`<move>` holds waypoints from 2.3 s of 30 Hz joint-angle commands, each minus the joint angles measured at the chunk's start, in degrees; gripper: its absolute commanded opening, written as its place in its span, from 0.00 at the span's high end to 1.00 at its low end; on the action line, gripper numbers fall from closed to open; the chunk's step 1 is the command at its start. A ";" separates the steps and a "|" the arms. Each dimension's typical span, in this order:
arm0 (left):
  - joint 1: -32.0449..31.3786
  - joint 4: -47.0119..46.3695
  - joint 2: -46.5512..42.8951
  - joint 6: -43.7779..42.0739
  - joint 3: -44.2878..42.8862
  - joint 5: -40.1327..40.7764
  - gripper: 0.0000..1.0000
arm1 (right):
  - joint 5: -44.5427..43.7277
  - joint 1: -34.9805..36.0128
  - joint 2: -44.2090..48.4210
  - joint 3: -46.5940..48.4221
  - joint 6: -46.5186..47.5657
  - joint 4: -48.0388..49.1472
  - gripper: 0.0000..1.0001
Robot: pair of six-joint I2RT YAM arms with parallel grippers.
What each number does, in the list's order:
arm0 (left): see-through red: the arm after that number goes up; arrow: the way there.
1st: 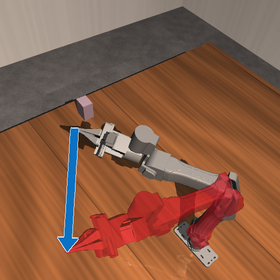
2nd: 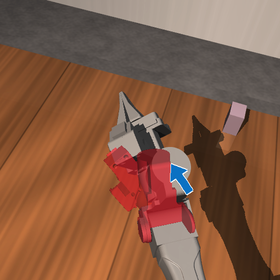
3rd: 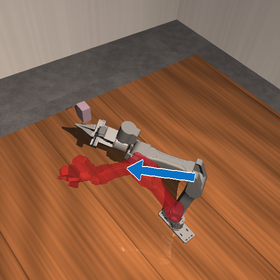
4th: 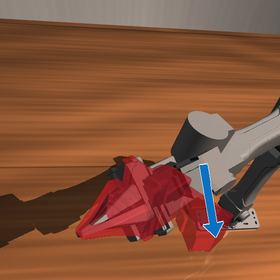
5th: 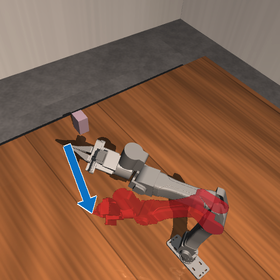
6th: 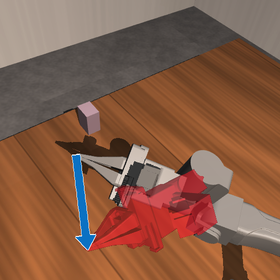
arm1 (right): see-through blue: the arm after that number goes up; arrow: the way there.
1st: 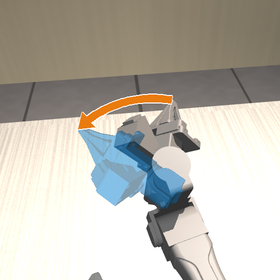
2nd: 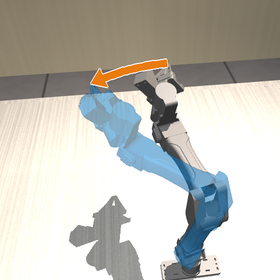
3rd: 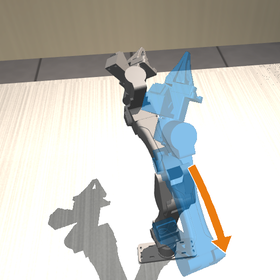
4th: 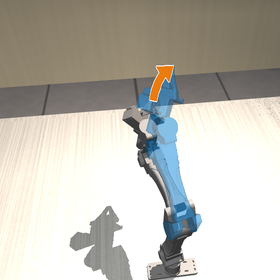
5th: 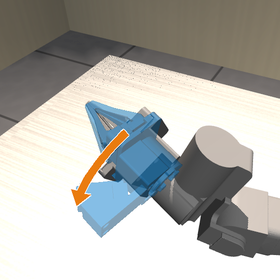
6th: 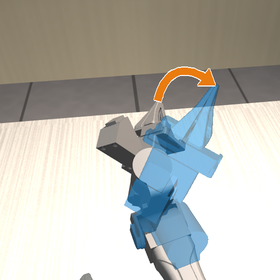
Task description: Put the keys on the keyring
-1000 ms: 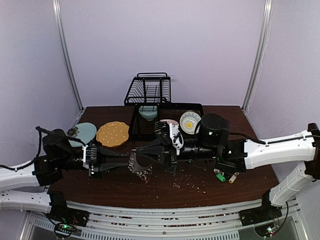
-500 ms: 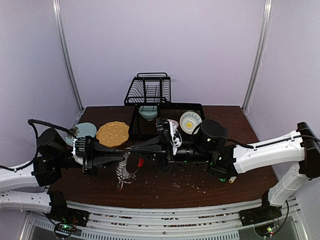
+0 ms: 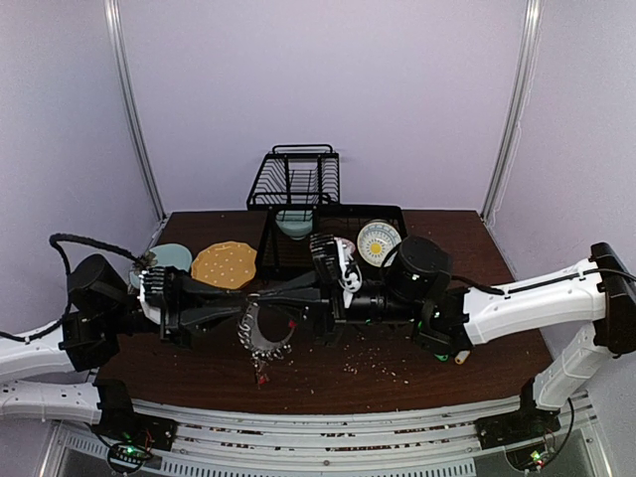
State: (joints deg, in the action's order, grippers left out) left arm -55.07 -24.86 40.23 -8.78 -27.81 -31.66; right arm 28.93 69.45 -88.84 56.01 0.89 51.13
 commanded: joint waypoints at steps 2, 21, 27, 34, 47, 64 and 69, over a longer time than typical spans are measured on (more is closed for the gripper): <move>2.99 -3.01 -2.45 2.79 -0.71 0.59 0.79 | 1.13 -0.43 3.31 -2.40 -4.85 8.38 1.00; 3.83 8.95 5.55 -0.08 -6.57 -6.84 0.68 | -18.70 0.66 -0.24 36.06 9.74 -78.56 1.00; 3.83 10.84 6.18 -0.95 -7.12 -5.00 0.63 | -21.54 2.60 -2.41 41.12 13.26 -85.20 1.00; 3.80 11.67 8.16 -1.03 -7.81 -3.94 0.65 | -21.27 3.64 -4.14 43.07 13.68 -86.10 1.00; 3.12 8.25 10.15 2.27 -7.21 -6.72 0.81 | -19.06 4.42 -6.59 44.01 14.95 -84.77 1.00; 2.77 12.02 10.06 -0.98 -7.59 -3.93 0.81 | -19.42 4.55 -5.87 43.85 15.37 -83.96 1.00; 2.77 12.85 9.55 -2.05 -7.34 -4.15 0.88 | -19.53 4.53 -5.39 43.11 15.29 -83.38 1.00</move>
State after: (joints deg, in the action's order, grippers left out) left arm -51.96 -11.86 50.48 -9.34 -33.56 -35.81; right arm 9.43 73.65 -95.59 98.26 16.14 -34.09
